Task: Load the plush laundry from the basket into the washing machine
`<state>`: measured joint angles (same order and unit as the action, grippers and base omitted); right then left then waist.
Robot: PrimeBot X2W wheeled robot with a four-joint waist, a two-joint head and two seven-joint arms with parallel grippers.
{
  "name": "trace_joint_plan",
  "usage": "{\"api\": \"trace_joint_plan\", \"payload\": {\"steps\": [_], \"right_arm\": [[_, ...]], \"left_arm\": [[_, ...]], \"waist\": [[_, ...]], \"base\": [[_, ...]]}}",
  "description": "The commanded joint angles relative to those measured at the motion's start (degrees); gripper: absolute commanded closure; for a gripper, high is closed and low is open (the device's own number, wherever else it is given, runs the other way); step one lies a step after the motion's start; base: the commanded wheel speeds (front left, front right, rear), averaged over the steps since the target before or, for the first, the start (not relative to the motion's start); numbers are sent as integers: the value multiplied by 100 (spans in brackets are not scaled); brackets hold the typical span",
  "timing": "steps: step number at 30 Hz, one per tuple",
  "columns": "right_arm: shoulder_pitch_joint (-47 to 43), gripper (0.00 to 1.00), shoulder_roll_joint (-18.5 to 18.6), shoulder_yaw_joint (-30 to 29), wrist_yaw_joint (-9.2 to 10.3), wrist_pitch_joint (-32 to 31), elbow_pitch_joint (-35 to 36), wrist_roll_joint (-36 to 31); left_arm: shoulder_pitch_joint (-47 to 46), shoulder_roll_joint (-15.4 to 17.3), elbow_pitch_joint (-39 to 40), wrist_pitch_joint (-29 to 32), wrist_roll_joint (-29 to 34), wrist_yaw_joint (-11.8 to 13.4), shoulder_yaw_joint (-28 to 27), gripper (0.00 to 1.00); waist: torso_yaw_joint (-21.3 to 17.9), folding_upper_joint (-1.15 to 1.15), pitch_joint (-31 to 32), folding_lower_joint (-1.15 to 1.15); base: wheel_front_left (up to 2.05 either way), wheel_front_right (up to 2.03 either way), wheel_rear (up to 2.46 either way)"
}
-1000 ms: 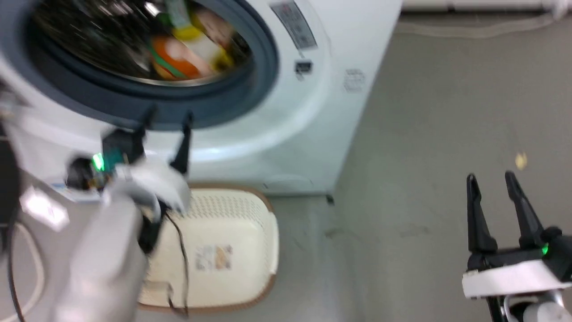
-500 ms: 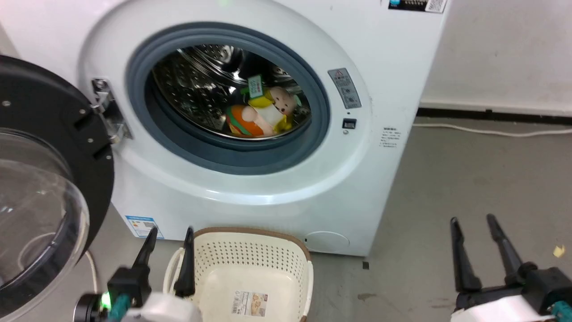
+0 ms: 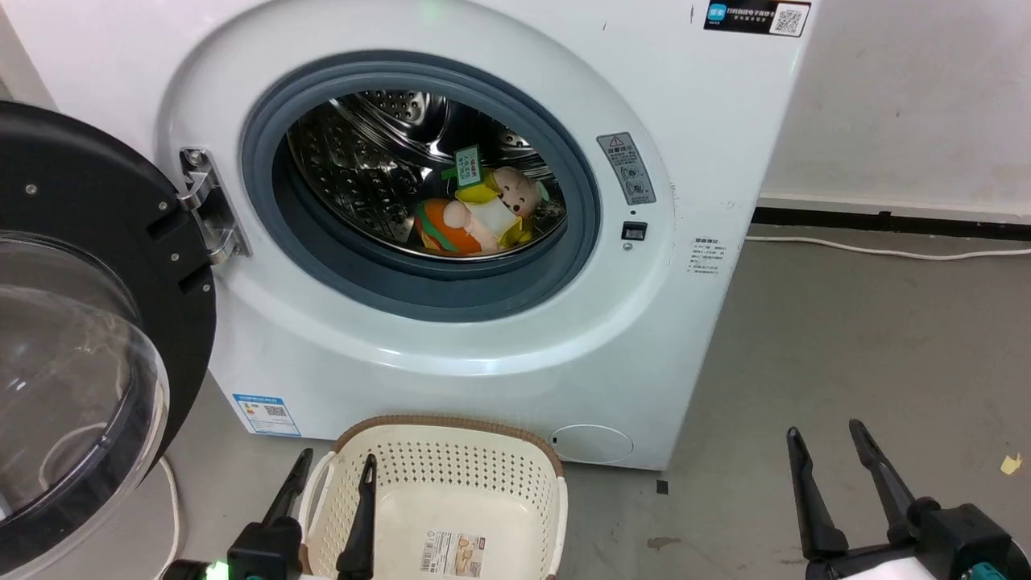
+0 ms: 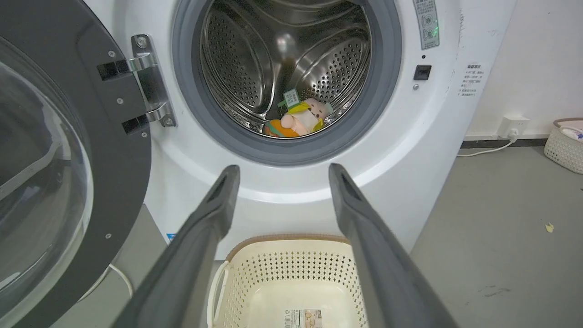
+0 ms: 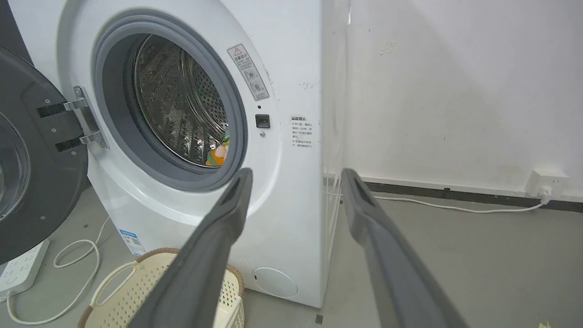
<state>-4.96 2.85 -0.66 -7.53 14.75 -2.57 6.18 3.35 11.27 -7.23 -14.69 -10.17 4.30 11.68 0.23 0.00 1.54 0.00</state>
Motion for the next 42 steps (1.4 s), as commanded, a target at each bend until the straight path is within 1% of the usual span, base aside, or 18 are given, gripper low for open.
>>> {"api": "trace_joint_plan", "payload": {"steps": [1, 42], "right_arm": [[-3, 100, 0, 1, -1, -3, -3, -1], [143, 100, 1, 19, 0, -432, 72, -181]], "left_arm": [[-2, -3, 6, 4, 2, -3, 2, 100], [-99, -241, 209, 431, 295, -127, -332, 100]], "waist": [[-3, 0, -3, 0], [-9, 0, -46, 0]], "base": [[0, 0, 0], [0, 0, 0]]}}
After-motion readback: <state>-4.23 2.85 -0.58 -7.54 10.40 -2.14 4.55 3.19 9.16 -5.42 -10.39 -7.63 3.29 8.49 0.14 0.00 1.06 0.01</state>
